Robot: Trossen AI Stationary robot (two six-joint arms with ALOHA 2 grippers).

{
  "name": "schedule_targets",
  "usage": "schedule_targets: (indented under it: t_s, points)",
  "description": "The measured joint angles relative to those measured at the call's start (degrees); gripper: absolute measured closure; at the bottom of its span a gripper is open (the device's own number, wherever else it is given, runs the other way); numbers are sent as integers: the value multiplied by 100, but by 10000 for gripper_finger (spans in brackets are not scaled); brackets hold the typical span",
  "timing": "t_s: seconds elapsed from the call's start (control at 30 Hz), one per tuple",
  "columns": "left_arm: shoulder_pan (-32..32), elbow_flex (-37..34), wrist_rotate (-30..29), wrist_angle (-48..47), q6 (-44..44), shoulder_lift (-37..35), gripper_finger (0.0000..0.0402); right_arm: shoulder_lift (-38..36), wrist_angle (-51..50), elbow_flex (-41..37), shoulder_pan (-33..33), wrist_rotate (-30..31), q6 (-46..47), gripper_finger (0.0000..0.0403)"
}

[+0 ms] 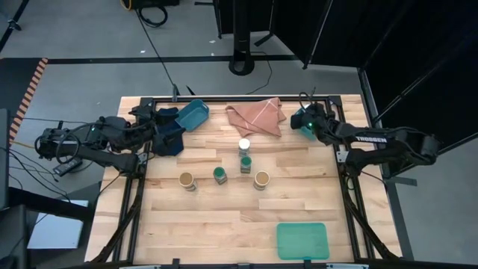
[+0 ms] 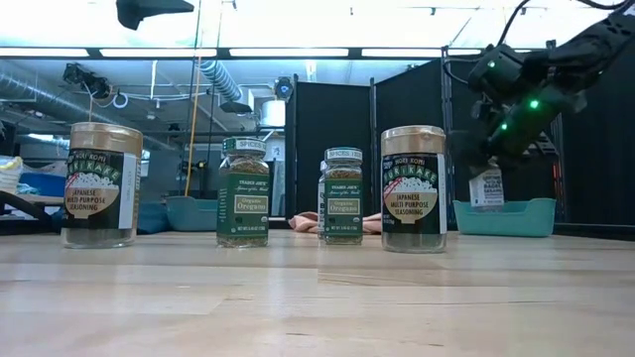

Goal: Sort spices by type
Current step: Put the right white seasoning bottle into the green bin

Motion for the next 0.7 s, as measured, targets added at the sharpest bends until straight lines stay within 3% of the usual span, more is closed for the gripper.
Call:
schedule_targets:
  t_s: [0.23, 0.7]
  points:
    - [0, 0, -2, -182, -5, 2, 39, 164, -9, 0, -156, 6, 603, 200]
    - [-2, 0, -2, -199, -7, 2, 39, 568, 170, 0, -153, -31, 719, 199]
